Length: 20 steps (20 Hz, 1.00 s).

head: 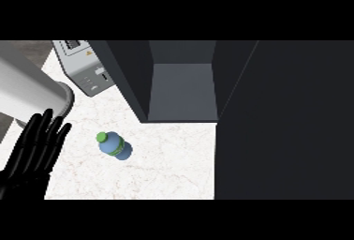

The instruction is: Pick up the bottled water, place it into the cabinet and close the cabinet

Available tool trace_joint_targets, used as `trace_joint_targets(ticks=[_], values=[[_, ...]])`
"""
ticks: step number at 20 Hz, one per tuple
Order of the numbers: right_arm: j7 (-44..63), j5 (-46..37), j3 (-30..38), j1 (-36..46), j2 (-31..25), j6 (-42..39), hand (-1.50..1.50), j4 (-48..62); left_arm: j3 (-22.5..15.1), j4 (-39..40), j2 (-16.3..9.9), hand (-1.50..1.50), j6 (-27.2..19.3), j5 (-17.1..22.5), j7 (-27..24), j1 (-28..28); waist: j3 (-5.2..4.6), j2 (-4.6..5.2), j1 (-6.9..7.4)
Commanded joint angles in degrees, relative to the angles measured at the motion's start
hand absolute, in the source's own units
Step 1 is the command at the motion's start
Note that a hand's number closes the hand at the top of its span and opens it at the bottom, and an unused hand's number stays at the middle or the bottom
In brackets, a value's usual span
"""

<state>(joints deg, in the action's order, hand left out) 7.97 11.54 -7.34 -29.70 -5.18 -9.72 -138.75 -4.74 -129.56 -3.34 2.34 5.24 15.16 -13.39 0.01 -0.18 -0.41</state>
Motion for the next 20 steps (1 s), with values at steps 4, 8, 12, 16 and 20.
trace_joint_targets(ticks=[4,8,12,16,20], values=[[1.3,-0.1,-2.6,-7.9,0.3,-0.7,-1.50,-10.2,3.1,2.1,0.2,-1.50,1.7,0.8,-6.9,-6.8,-0.07,-0.07,0.11],[-3.2,-1.8,-3.2,-11.9,0.7,-2.0,-1.50,-9.0,2.4,8.6,1.9,-1.50,-0.2,-3.2,-10.4,-4.9,-0.05,-0.05,-0.27],[-2.9,1.1,-1.7,-12.8,-1.0,-2.8,-1.50,-10.7,3.8,15.1,3.0,-1.50,-2.3,-6.4,-14.3,-2.6,-0.05,0.00,-0.50],[-3.0,-2.0,-5.1,-14.4,-0.2,-1.4,-1.50,-12.8,6.1,24.5,2.2,-1.50,-1.1,-4.6,-16.5,2.1,-0.09,0.10,-0.76],[-4.1,-0.1,-3.2,-16.1,-1.9,-2.8,-1.50,-13.7,7.8,33.4,2.1,-1.50,2.0,-2.5,-25.7,0.6,-0.12,0.14,-0.44]])
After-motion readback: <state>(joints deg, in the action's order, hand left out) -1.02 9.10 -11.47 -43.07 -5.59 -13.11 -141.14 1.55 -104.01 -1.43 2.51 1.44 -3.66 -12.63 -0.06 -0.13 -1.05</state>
